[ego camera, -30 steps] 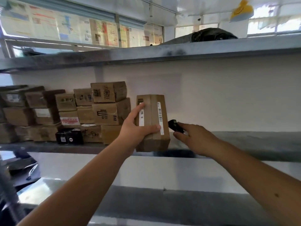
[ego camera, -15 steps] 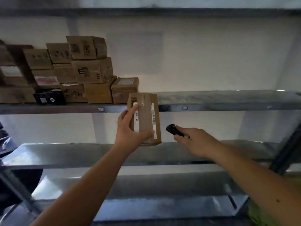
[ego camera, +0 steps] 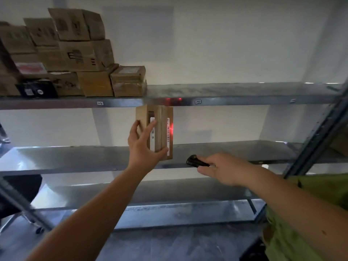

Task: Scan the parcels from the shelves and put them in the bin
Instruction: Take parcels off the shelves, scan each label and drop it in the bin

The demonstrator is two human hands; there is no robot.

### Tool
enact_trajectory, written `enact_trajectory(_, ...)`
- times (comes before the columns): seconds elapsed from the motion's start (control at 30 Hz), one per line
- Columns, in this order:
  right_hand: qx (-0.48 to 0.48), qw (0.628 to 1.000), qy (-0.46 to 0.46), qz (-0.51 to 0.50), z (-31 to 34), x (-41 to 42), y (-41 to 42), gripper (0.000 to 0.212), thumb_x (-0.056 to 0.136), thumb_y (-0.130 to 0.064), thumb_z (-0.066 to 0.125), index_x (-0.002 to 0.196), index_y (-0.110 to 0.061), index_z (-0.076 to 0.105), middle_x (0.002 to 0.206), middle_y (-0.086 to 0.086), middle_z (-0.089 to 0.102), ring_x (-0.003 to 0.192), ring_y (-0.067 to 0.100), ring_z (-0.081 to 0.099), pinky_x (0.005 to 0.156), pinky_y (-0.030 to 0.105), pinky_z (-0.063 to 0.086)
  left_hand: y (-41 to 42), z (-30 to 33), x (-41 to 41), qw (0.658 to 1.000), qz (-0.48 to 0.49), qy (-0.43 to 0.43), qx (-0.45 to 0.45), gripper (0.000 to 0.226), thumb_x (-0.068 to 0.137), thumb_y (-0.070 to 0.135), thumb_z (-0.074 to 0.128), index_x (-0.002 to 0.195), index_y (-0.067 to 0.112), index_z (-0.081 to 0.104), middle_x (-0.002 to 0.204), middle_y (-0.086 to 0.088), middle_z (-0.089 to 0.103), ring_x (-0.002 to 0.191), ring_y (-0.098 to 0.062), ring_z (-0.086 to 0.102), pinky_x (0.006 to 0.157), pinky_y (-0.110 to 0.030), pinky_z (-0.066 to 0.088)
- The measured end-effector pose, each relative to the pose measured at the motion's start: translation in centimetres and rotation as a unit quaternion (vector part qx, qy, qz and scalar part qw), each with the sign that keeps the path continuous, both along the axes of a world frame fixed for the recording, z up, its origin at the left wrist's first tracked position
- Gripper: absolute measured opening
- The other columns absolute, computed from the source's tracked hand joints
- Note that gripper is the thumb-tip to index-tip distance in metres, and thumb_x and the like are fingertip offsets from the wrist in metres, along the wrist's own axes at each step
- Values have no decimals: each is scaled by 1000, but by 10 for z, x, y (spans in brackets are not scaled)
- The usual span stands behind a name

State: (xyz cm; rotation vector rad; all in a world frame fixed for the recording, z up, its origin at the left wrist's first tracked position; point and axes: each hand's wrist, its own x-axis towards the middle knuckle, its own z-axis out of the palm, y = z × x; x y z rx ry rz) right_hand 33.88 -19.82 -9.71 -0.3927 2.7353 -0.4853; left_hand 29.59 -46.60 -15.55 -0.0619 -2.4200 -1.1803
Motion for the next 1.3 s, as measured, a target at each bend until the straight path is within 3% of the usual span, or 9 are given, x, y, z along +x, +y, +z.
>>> enact_trajectory(0.1,34,999,-4,13,-1,7,16,54,102,-64,46,154,-48,42,103,-7,70,81,14,65,71,33,51,13,-2,0,1000,7,5,1,107,74,38,94,141,78,21,166,18,4,156,-27,12,121,-61,34)
enact_trajectory(0.37,53,998,6,36,-3,21,58,60,103,-63,45,158,-44,34,96,-14,63,77,8,60,64,26,45,45,-5,10,1000,9,-1,-23,104,76,38,93,138,80,20,166,18,2,156,-29,10,120,-63,34)
enact_trajectory(0.57,27,999,9,43,-11,24,82,59,103,-61,47,158,-43,35,94,-12,64,77,10,62,71,31,50,71,-10,17,1000,17,-5,-16,106,76,41,93,138,81,17,166,17,3,155,-28,13,120,-62,35)
enact_trajectory(0.67,9,999,26,38,-18,26,97,59,103,-62,46,158,-43,36,110,-14,65,85,6,59,72,26,48,89,-14,23,1000,3,-15,9,106,75,38,93,135,83,18,165,17,6,154,-26,17,120,-59,37)
enact_trajectory(0.73,-2,999,35,25,-24,28,108,60,103,-62,46,158,-43,34,129,-10,63,96,7,59,82,26,49,102,-18,28,999,-8,-22,29,106,74,35,94,133,83,20,164,17,8,152,-25,21,119,-58,39)
enact_trajectory(0.83,-16,999,41,0,-38,33,130,59,102,-63,46,158,-45,35,133,-6,64,105,12,60,95,34,53,126,-26,36,998,-26,-40,47,105,74,35,95,132,81,21,163,16,12,150,-22,25,119,-55,39)
enact_trajectory(1.03,-42,994,57,-83,-70,52,182,49,101,-60,50,148,-43,49,97,-10,65,84,9,62,79,34,56,184,-49,52,990,-63,-78,95,104,71,30,96,147,59,32,160,7,25,142,-19,34,114,-43,43)
enact_trajectory(1.17,-61,984,53,-160,-91,71,208,42,102,-57,51,139,-36,55,108,-5,69,92,13,65,84,37,57,226,-69,65,982,-98,-106,124,104,70,27,97,151,53,36,157,5,29,136,-15,37,108,-40,47)
enact_trajectory(1.3,-47,971,41,-232,-112,93,228,57,103,-61,45,153,-35,42,126,3,66,106,21,63,89,39,55,259,-88,73,968,-138,-148,146,102,72,24,95,151,53,37,152,4,32,135,-17,40,106,-44,51)
